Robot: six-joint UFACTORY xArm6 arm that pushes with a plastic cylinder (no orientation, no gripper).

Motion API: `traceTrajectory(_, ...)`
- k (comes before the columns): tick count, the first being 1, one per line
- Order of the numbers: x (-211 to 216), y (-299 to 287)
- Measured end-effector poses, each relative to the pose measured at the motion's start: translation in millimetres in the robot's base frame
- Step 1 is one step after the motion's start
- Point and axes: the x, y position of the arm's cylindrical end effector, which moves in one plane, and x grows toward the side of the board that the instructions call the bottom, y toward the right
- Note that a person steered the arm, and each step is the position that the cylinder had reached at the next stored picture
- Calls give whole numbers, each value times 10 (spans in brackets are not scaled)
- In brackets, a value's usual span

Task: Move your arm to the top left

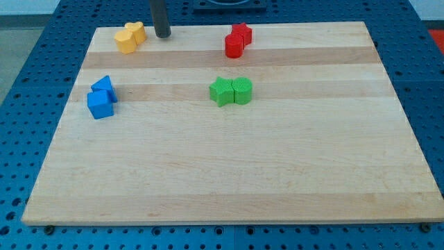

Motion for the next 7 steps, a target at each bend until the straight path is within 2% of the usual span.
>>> traceTrajectory(2, 617, -210)
traceTrajectory(3, 800, -720)
traceTrajectory(4, 718, -1339)
traceTrajectory(5, 587, -1588)
traceTrajectory(6, 310, -1581)
traceTrajectory(7, -164, -1581)
